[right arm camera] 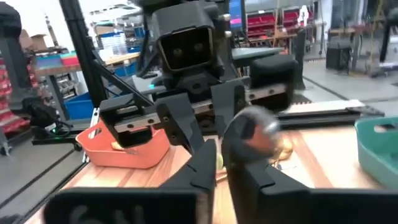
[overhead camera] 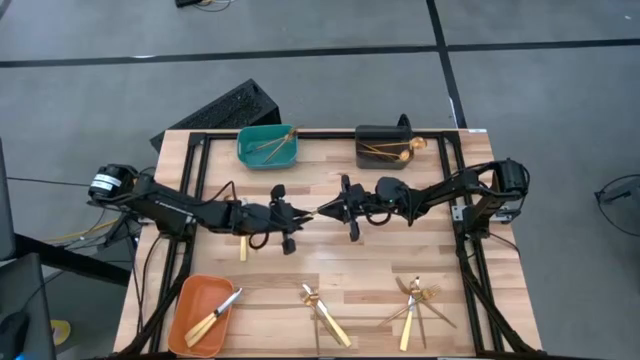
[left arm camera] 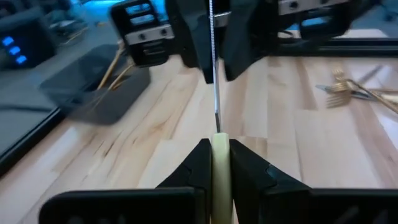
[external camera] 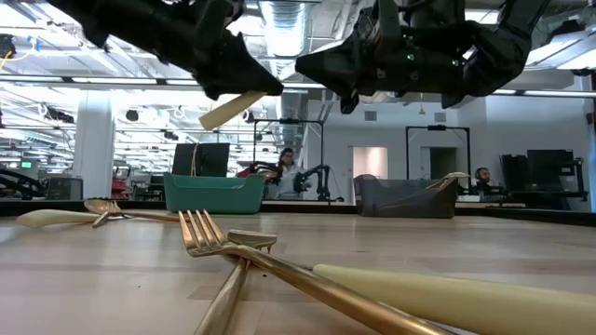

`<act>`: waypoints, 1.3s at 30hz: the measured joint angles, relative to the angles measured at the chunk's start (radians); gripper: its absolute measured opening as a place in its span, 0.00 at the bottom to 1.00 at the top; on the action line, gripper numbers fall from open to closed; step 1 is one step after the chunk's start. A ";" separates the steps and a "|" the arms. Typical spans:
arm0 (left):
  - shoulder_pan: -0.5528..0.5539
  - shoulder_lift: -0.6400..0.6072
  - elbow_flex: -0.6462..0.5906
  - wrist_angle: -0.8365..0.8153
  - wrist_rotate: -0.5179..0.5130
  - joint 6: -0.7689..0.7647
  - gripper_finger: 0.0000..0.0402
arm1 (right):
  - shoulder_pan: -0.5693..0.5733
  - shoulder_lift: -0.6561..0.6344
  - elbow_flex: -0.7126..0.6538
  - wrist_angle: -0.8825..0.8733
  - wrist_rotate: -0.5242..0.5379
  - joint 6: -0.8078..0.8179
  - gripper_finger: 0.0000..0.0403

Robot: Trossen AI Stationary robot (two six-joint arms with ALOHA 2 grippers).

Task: Sort silverware by color (type)
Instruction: Put the yellow table knife into the orange bin

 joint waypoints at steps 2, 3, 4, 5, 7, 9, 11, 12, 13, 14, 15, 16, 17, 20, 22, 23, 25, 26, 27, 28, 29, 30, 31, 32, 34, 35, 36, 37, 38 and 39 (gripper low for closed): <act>-0.046 -0.021 0.000 -0.055 -0.078 -0.058 0.05 | 0.000 0.000 0.000 -0.008 0.017 0.041 0.22; -0.074 -0.038 0.003 -0.103 -0.125 -0.095 0.05 | -0.004 0.000 -0.002 -0.009 0.021 0.053 0.24; -0.109 -0.060 0.010 -0.172 -0.172 -0.145 0.05 | -0.006 0.000 -0.002 -0.008 0.020 0.057 0.26; -0.148 -0.085 0.018 -0.253 -0.218 -0.203 0.05 | -0.008 0.000 -0.002 -0.006 0.021 0.057 0.28; -0.234 -0.134 0.045 -0.424 -0.303 -0.342 0.05 | -0.009 0.000 -0.002 -0.006 0.022 0.060 0.31; -0.333 -0.182 0.063 -0.572 -0.374 -0.500 0.05 | -0.014 0.000 -0.002 -0.006 0.030 0.060 0.33; -0.435 -0.212 0.071 -0.665 -0.441 -0.644 0.05 | -0.016 0.000 -0.002 -0.004 0.037 0.061 0.34; -0.486 -0.222 0.072 -0.705 -0.472 -0.713 0.05 | -0.017 0.000 -0.002 -0.004 0.038 0.060 0.34; -0.535 -0.227 0.072 -0.744 -0.490 -0.788 0.05 | -0.017 0.000 -0.002 -0.005 0.043 0.061 0.34; -0.580 -0.229 0.072 -0.778 -0.499 -0.856 0.05 | -0.017 0.000 -0.002 -0.007 0.044 0.063 0.34; -0.625 -0.229 0.072 -0.805 -0.499 -0.926 0.05 | -0.017 0.000 -0.002 -0.008 0.044 0.069 0.33; -0.668 -0.226 0.072 -0.836 -0.496 -0.998 0.05 | -0.016 0.000 -0.002 -0.008 0.044 0.076 0.33; -0.711 -0.219 0.072 -0.866 -0.495 -1.064 0.05 | -0.016 0.000 -0.002 -0.008 0.044 0.084 0.33; -0.823 -0.180 0.072 -0.923 -0.504 -1.236 0.06 | -0.016 0.000 -0.002 -0.012 0.044 0.086 0.33; -0.889 -0.151 0.072 -0.954 -0.545 -1.342 0.06 | -0.016 0.000 -0.002 -0.012 0.044 0.087 0.33; -0.918 -0.132 0.072 -0.964 -0.570 -1.392 0.06 | -0.015 0.000 -0.002 -0.012 0.044 0.090 0.33; -0.976 -0.089 0.071 -0.990 -0.613 -1.487 0.06 | -0.015 0.000 -0.002 -0.012 0.045 0.103 0.33; -1.000 -0.066 0.071 -1.000 -0.633 -1.529 0.06 | -0.015 0.000 -0.002 -0.012 0.045 0.107 0.33; -1.023 -0.045 0.071 -1.009 -0.649 -1.567 0.06 | -0.015 0.000 -0.002 -0.010 0.047 0.110 0.33; -1.044 -0.021 0.071 -1.018 -0.655 -1.598 0.06 | -0.015 0.000 -0.002 -0.008 0.057 0.110 0.33; -1.063 0.001 0.071 -1.022 -0.657 -1.617 0.06 | -0.015 0.000 -0.002 -0.003 0.063 0.110 0.33; -1.082 0.023 0.071 -1.022 -0.657 -1.633 0.06 | -0.015 0.000 -0.002 0.003 0.064 0.112 0.33; -1.099 0.043 0.071 -1.023 -0.658 -1.650 0.06 | -0.015 0.000 0.003 0.003 0.064 0.113 0.33; -1.114 0.063 0.071 -1.023 -0.657 -1.668 0.06 | -0.014 0.000 0.014 0.000 0.064 0.113 0.33; -1.141 0.094 0.071 -1.023 -0.650 -1.708 0.06 | -0.002 0.000 0.042 -0.020 0.066 0.112 0.33; -1.152 0.106 0.071 -1.024 -0.638 -1.731 0.06 | 0.006 0.002 0.061 -0.042 0.066 0.112 0.33; -1.162 0.118 0.071 -1.024 -0.631 -1.752 0.06 | 0.014 0.004 0.078 -0.067 0.065 0.112 0.33; -1.171 0.127 0.071 -1.029 -0.631 -1.763 0.06 | 0.020 0.006 0.093 -0.095 0.065 0.109 0.33; -1.177 0.133 0.072 -1.031 -0.633 -1.769 0.07 | 0.026 0.006 0.109 -0.129 0.062 0.104 0.33; -1.183 0.140 0.073 -1.033 -0.633 -1.774 0.07 | 0.032 0.006 0.127 -0.156 0.063 0.095 0.33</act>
